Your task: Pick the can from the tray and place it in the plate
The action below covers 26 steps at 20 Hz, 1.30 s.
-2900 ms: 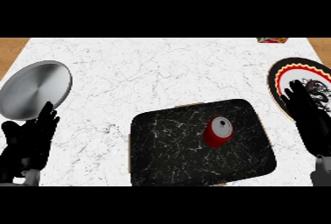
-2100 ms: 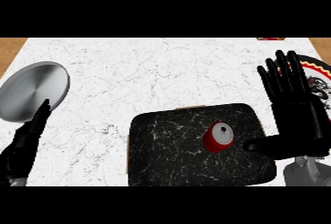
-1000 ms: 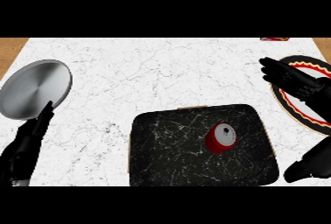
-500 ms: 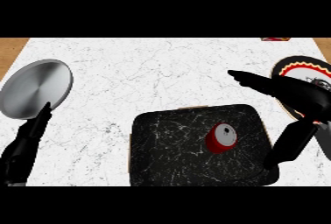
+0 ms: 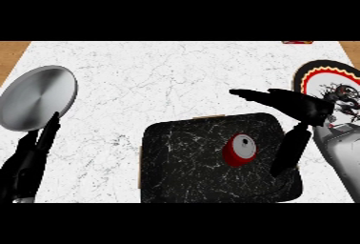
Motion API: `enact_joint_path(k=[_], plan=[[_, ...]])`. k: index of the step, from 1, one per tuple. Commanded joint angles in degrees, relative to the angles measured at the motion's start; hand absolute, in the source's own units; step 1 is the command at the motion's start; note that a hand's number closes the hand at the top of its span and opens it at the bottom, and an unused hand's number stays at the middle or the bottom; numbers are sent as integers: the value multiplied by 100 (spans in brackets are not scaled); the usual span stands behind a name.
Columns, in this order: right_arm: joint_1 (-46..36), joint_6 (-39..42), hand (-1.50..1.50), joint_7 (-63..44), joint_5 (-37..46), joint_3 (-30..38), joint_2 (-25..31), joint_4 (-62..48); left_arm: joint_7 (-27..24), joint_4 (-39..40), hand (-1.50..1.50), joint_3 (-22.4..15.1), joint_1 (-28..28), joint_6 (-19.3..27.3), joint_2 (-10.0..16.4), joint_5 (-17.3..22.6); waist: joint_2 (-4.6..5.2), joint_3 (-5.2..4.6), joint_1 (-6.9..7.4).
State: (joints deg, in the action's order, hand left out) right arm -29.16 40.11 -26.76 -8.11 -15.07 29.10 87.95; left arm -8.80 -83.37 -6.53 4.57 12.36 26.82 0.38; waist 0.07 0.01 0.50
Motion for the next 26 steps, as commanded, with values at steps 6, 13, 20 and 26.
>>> enact_joint_path(k=[6, 13, 20, 26], plan=[[31, 481, -150, 1117, 1271, -85, -493, -1091, -48, 89, 0, 227, 36, -154, -257, -265, 8, 1, 5], [401, 567, -150, 1123, 1805, -15, -857, -804, 58, -168, 0, 508, 79, -449, -418, -391, -5, 0, -31], [318, 666, -150, 1093, 2160, 147, -1362, -1076, 292, -266, 0, 744, -80, -553, -543, -732, -6, 0, -24], [80, 653, 150, 1842, 2387, 437, -1454, -1559, 197, -340, 0, 980, 125, -841, -523, -696, -4, 1, -3]])
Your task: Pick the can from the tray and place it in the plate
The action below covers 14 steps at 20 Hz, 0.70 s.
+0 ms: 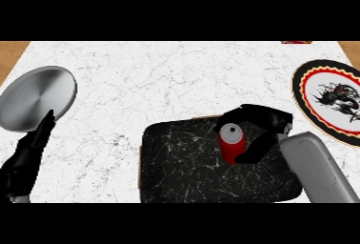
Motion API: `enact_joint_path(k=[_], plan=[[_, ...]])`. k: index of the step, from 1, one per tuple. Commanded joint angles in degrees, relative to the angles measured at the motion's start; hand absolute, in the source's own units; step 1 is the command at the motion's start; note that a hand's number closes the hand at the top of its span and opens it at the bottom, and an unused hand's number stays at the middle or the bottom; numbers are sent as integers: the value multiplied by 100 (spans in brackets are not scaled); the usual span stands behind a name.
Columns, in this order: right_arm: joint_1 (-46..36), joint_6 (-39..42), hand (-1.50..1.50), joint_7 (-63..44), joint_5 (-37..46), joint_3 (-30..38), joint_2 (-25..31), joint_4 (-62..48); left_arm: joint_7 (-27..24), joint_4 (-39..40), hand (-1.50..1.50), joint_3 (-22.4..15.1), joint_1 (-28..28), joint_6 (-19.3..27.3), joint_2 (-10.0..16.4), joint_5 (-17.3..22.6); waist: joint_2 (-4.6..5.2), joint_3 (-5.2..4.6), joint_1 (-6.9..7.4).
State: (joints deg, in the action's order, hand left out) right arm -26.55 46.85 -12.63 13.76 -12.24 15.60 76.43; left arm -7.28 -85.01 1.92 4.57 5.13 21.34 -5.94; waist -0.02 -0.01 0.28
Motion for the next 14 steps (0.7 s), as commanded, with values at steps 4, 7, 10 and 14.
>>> enact_joint_path(k=[4, 7, 10, 14], plan=[[580, 8, 150, 504, 358, 66, -49, 528, 140, -328, 0, 236, 158, -291, -57, -84, -5, 2, -21], [73, -92, 150, 422, 634, 179, -353, 30, 15, 7, 0, 209, -39, -270, -269, -346, 1, 1, -8], [570, -276, 150, 1396, 893, 698, 1049, -44, -208, -56, 0, 337, 277, -327, -180, -92, 11, 9, -53], [578, -715, 150, 1223, 1261, 1866, 2599, -624, -61, -111, 0, 384, 204, -65, -278, -171, 94, 54, -495]])
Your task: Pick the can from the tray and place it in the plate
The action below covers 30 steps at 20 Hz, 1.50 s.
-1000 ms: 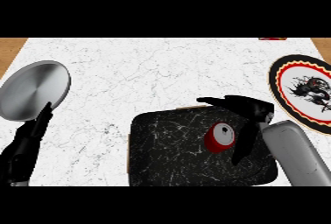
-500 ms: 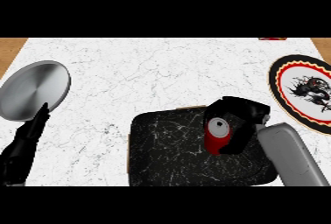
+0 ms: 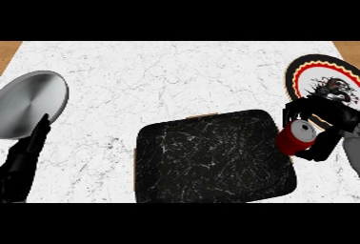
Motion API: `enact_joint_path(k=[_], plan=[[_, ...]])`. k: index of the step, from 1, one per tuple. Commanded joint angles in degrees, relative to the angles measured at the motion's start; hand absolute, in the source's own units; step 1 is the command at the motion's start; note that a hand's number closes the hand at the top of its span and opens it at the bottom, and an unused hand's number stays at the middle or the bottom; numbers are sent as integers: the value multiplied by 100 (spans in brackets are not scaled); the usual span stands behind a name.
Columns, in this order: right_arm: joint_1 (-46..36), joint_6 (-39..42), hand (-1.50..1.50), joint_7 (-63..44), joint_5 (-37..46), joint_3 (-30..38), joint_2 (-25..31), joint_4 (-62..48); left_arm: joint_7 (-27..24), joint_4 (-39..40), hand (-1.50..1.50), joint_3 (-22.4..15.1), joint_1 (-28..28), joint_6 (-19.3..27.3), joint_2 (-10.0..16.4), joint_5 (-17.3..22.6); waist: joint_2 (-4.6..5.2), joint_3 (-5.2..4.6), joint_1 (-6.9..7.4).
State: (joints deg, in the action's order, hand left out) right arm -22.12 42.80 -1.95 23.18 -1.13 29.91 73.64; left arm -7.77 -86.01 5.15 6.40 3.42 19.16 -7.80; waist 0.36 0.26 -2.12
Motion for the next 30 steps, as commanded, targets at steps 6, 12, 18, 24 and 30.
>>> enact_joint_path(k=[6, 12, 18, 24, 30], plan=[[301, -1469, 150, 846, 668, 1871, 2348, -1146, -24, -57, 0, 113, 130, 36, 19, 48, 110, 88, -189], [414, -2787, 150, 2232, 638, 2841, 2881, -2048, -148, -38, 0, 20, 185, 2, -62, 37, 91, 77, 13], [392, -2951, 150, 4328, 98, 3496, 3224, -2931, 2, -208, 0, 16, 58, -95, 27, 69, 37, 57, 199], [182, -2210, 150, 5874, -59, 3592, 3866, -4104, -54, 22, 0, -120, -159, -111, -90, -17, 50, 10, 345], [-693, -2091, 150, 5862, 108, 2990, 3709, -4449, 107, 210, 0, -145, -584, -265, 14, -65, 64, -2, 482]])
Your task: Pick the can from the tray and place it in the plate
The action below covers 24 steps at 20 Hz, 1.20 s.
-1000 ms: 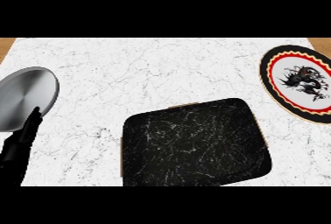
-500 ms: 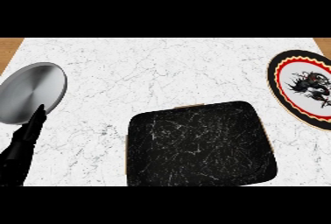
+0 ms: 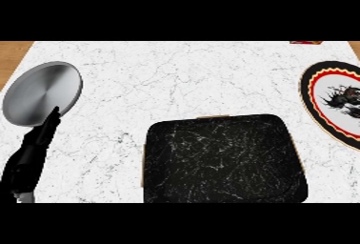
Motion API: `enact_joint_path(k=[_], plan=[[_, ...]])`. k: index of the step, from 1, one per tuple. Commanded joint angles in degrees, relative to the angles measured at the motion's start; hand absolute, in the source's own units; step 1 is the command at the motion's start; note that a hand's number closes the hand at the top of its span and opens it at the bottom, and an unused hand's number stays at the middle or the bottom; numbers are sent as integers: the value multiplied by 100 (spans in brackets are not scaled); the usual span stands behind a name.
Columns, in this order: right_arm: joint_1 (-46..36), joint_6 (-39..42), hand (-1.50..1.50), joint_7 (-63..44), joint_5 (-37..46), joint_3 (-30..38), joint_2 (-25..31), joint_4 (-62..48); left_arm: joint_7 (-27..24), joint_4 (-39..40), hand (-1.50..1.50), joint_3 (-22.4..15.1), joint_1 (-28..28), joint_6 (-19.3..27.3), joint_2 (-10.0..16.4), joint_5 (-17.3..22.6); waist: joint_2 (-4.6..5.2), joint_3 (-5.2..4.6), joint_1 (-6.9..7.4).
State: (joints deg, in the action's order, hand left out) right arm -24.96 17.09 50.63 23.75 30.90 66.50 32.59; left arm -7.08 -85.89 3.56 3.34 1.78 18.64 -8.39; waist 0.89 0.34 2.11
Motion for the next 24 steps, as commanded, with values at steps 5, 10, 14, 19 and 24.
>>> enact_joint_path(k=[5, 10, 14, 19, 24], plan=[[-1257, 547, 150, -142, 207, -726, -367, -400, -118, 112, 0, -100, 50, 98, -142, -204, -26, -26, 88], [-1823, 447, 150, -572, 620, -1274, -764, -577, -114, 125, 0, -109, 94, 79, -182, -250, -38, -28, 31], [-2157, -34, 150, -949, 1038, -1717, -1500, -731, -29, 318, 0, 12, -255, -6, -113, -180, -16, -29, 46], [-2098, -304, 150, -590, 1277, -1858, -1871, -1226, 161, -120, 0, -60, -22, 27, -168, -289, -40, -23, -18], [-2460, 151, 150, -1316, 974, -1558, -2259, -1818, -116, -3, 0, -49, 191, 77, -256, -325, -37, -24, 30]])
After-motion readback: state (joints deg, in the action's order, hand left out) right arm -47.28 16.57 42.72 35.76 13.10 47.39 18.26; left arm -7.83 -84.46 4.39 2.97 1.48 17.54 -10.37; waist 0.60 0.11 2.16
